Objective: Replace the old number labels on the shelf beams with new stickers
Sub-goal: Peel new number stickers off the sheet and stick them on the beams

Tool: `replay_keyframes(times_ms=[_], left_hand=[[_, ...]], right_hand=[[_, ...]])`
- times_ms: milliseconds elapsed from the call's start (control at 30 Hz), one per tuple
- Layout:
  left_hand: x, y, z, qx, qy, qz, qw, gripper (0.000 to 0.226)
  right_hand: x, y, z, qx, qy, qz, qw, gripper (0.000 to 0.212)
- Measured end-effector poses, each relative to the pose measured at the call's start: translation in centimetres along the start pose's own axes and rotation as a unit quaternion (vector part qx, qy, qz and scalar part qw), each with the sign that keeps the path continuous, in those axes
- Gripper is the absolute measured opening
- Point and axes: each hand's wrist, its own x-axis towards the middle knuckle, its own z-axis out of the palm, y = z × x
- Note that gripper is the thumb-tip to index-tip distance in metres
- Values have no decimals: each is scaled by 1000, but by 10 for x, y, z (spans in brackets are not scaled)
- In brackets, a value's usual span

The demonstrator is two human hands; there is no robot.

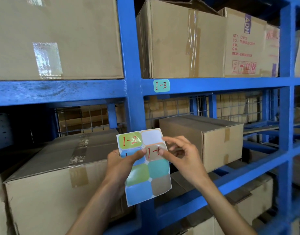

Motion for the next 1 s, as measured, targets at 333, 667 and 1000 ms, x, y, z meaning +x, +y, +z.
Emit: replay_keyframes(times_ms=[333, 667, 1000], left_hand=[[-16, -34, 6, -42, -22, -38, 998, 29], [-38, -77, -8, 39, 27, -63, 997, 14], [-71, -137, -36, 111, 67, -120, 984, 21]], right_hand=[[-35, 18, -6, 36, 58, -2, 998, 25], [-87, 51, -17, 195, -1, 98, 976, 10], [-147, 144, -17, 138, 34, 239, 961, 16]])
